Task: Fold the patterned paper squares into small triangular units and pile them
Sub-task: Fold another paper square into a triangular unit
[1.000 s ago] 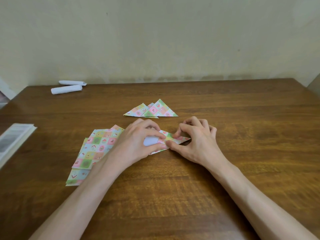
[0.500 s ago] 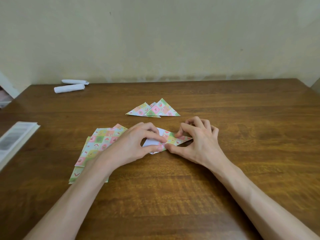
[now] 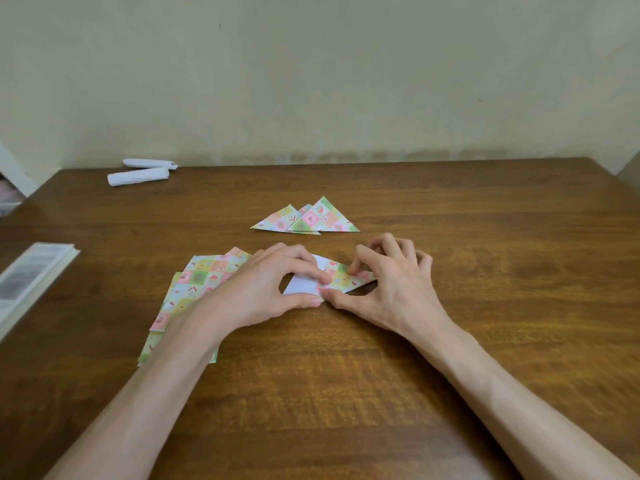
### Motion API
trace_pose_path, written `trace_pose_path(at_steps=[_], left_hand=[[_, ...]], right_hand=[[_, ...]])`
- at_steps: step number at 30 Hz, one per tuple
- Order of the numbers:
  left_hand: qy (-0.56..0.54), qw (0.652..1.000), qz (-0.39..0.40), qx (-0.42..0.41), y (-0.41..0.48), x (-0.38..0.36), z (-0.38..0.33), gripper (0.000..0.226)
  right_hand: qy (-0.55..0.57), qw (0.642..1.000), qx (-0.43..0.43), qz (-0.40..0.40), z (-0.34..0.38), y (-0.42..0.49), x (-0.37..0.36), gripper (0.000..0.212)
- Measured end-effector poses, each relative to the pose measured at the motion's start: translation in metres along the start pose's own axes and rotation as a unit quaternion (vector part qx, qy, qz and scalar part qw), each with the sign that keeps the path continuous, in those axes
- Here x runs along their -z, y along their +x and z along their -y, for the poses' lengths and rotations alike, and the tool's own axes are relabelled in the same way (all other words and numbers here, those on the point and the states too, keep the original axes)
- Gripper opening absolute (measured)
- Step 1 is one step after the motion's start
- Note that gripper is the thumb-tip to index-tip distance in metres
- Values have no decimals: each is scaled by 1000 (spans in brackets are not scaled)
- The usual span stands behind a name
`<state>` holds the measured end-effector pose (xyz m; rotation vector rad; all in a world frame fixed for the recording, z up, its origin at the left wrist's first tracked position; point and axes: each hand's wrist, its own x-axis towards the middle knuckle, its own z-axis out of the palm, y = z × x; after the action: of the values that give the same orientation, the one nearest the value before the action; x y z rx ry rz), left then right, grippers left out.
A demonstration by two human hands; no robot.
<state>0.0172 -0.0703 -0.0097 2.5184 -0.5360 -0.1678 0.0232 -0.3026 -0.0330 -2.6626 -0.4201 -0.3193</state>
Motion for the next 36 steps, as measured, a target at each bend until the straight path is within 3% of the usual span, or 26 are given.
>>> trace_pose_path(at_steps=[7, 16, 26, 36], left_hand=[[9, 999, 49, -2, -3, 8, 3, 37], [-27, 999, 44, -7, -10, 9, 4, 50], [-8, 998, 54, 10, -7, 10, 2, 51], [7, 999, 46, 15, -3, 4, 0, 34]], right_hand=[[-52, 999, -6, 5, 11, -3, -4, 74], [-90, 995, -26, 23, 18, -5, -8, 90], [-8, 999, -39, 19, 9, -1, -12, 71], [34, 998, -41, 46, 3, 0, -6, 65]])
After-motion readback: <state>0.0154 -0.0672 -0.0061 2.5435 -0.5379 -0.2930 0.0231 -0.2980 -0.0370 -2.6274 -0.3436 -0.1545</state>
